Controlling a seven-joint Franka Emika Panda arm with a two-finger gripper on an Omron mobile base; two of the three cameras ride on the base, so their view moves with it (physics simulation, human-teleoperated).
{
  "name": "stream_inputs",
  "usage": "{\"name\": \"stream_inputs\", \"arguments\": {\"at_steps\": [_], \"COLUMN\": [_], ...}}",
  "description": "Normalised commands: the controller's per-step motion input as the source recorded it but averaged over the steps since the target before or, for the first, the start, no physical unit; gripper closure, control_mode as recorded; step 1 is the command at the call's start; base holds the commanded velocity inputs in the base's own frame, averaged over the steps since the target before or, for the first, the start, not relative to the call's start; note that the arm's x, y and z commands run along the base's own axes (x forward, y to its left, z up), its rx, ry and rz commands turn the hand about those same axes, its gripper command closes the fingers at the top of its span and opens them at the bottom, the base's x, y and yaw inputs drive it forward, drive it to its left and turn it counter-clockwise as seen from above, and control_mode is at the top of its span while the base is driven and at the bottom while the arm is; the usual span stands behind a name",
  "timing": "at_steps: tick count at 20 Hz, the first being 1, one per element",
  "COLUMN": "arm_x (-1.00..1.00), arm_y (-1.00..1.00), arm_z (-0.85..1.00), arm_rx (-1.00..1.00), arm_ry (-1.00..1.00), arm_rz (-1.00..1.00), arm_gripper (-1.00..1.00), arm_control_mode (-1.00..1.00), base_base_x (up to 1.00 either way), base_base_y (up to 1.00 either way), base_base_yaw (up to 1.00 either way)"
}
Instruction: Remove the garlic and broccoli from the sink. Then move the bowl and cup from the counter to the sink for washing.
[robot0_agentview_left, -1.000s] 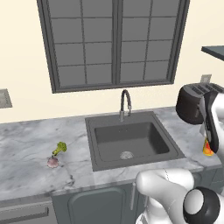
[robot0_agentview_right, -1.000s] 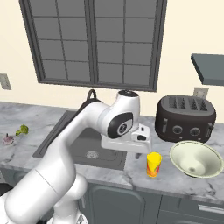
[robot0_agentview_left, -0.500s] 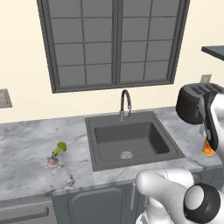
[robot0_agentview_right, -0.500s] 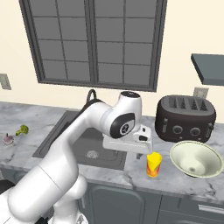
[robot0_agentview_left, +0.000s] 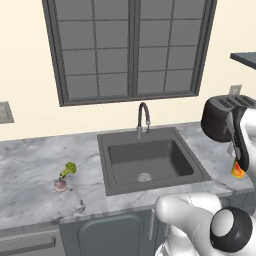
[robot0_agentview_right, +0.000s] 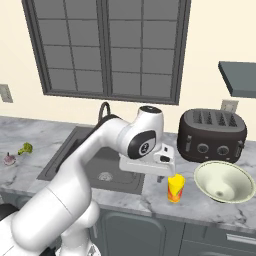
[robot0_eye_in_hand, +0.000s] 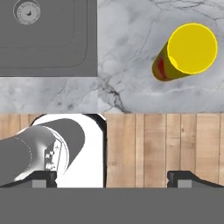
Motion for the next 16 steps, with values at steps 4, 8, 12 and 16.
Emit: {"name": "stream_inputs", "arguments": {"at_steps": [4, 8, 12, 16], "arm_x": [0.06, 0.06, 0.06, 0.05], "arm_y": [-0.04, -0.04, -0.04, -0.03], "arm_z": [-0.05, -0.06, -0.06, -0.07], "arm_rx": [0.00, 0.00, 0.00, 0.00], "arm_ry": [0.00, 0.00, 0.00, 0.00], "arm_rz": [0.00, 0.00, 0.00, 0.00], "arm_gripper": [-1.00, -1.00, -1.00, -1.00], "arm_control_mode": [-1.00, -1.00, -1.00, -1.00], "base_base_x": [0.00, 0.00, 0.00, 0.00], "base_base_y": [0.00, 0.00, 0.00, 0.00], "base_base_yaw": [0.00, 0.00, 0.00, 0.00]}}
